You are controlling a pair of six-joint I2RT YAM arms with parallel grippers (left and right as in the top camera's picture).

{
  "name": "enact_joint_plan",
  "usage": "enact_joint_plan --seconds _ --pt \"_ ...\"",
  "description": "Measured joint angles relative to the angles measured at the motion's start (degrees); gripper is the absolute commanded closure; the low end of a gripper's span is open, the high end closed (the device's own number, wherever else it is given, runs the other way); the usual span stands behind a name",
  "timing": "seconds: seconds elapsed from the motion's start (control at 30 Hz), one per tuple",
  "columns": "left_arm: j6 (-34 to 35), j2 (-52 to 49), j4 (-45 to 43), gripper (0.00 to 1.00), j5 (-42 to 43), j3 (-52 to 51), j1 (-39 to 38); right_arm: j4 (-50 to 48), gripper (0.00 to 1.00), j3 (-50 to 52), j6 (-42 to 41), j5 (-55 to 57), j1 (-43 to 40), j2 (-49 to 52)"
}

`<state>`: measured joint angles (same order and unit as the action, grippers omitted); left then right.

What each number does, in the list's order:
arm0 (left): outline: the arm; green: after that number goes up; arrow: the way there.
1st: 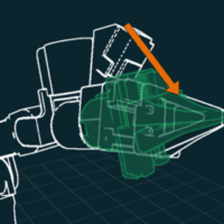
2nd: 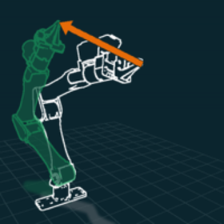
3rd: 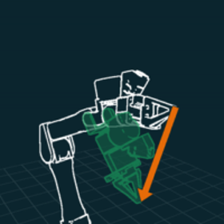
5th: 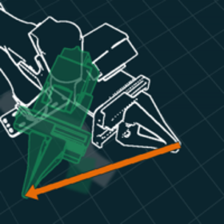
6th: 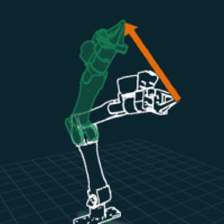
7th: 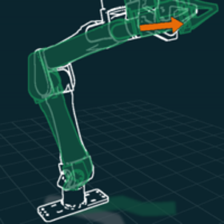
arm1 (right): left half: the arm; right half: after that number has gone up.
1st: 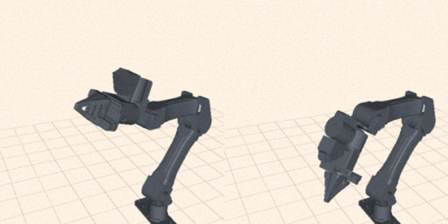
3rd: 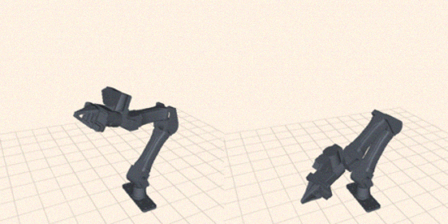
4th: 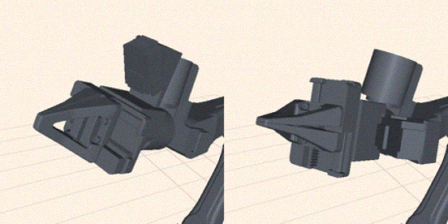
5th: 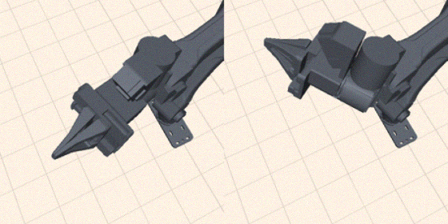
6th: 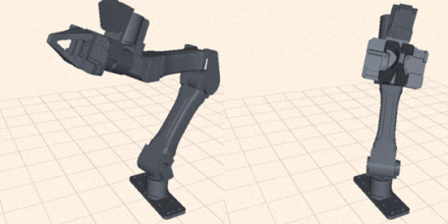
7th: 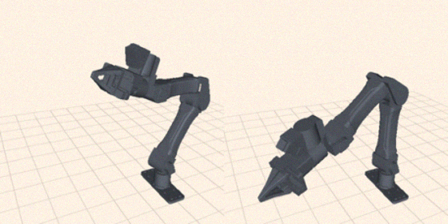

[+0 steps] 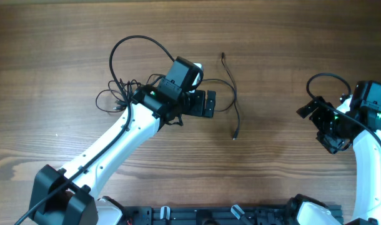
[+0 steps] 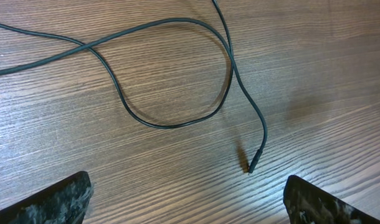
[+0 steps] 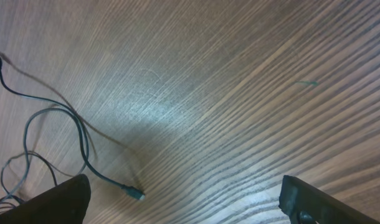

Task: Untangle cables

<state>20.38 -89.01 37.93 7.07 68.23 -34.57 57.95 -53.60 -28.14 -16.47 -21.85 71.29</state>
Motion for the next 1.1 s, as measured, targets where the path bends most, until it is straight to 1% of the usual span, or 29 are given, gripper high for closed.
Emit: enact_joint_plan --seconds 1.0,1.1 --pt "0.00 0.00 0.00 0.00 0.00 0.00 0.00 1.62 0.01 0.33 0.42 0.00 0.00 0.00" --pt "0.00 0.00 -1.95 0.00 -0.02 0.00 0.00 1.36 0.00 0.33 0.42 0.00 0.00 0.00"
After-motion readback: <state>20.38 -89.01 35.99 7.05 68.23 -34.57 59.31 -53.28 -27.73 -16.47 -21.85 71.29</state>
